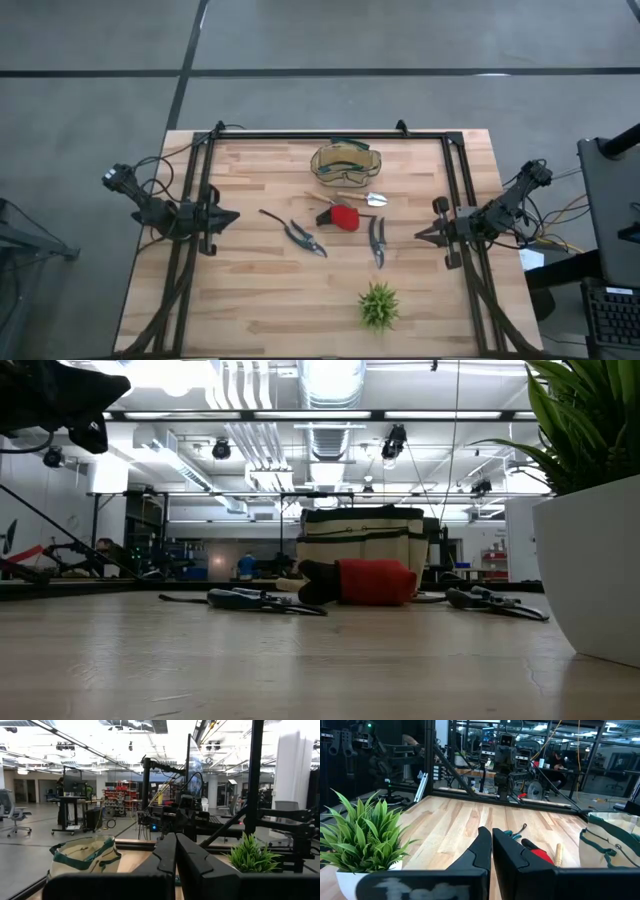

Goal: Pick & Place Garden tools in Gardening bag

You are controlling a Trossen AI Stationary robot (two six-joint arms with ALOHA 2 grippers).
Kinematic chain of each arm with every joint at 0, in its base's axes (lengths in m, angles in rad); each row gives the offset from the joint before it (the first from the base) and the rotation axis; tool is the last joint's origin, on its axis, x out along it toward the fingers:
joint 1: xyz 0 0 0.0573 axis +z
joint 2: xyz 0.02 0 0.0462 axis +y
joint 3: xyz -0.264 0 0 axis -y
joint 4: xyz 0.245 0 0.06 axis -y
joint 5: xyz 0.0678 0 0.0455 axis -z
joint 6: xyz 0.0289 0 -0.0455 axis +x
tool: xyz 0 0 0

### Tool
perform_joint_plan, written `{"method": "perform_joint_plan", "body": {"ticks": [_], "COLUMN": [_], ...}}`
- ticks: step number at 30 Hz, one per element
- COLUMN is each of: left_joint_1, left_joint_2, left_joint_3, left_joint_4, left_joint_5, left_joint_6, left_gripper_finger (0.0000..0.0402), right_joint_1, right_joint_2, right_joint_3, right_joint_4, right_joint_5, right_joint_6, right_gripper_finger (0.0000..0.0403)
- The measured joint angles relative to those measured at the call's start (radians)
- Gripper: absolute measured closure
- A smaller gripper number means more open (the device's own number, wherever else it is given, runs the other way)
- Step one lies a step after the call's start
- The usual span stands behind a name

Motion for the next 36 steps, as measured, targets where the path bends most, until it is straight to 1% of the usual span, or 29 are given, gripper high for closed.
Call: {"method": "perform_joint_plan", "body": {"ticks": [13, 14, 17, 19, 21, 25, 31, 36], "left_joint_1": [0.0, 0.0, 0.0, 0.0, 0.0, 0.0, 0.0, 0.0], "left_joint_2": [0.0, 0.0, 0.0, 0.0, 0.0, 0.0, 0.0, 0.0], "left_joint_3": [0.0, 0.0, 0.0, 0.0, 0.0, 0.0, 0.0, 0.0], "left_joint_4": [0.0, 0.0, 0.0, 0.0, 0.0, 0.0, 0.0, -0.002], "left_joint_5": [0.004, 0.004, 0.004, 0.004, 0.004, 0.003, 0.003, -0.001], "left_joint_6": [0.0, 0.0, 0.0, 0.0, 0.0, 0.0, 0.0, 0.0], "left_gripper_finger": [0.0388, 0.0388, 0.0388, 0.0388, 0.0388, 0.0388, 0.0388, 0.0388], "right_joint_1": [0.0, -0.001, -0.001, -0.001, -0.001, -0.001, -0.014, -0.025], "right_joint_2": [0.0, 0.0, 0.0, 0.001, 0.0, 0.0, 0.02, 0.107], "right_joint_3": [0.0, 0.0, 0.0, -0.002, -0.004, -0.004, -0.007, -0.007], "right_joint_4": [0.002, 0.007, 0.054, 0.111, 0.165, 0.215, 0.267, 0.291], "right_joint_5": [0.0, 0.006, 0.067, 0.073, 0.073, 0.073, 0.079, 0.079], "right_joint_6": [0.016, 0.011, -0.051, -0.06, -0.032, 0.103, 0.066, 0.146], "right_gripper_finger": [0.0394, 0.0394, 0.0394, 0.0394, 0.0394, 0.0394, 0.0394, 0.0394]}}
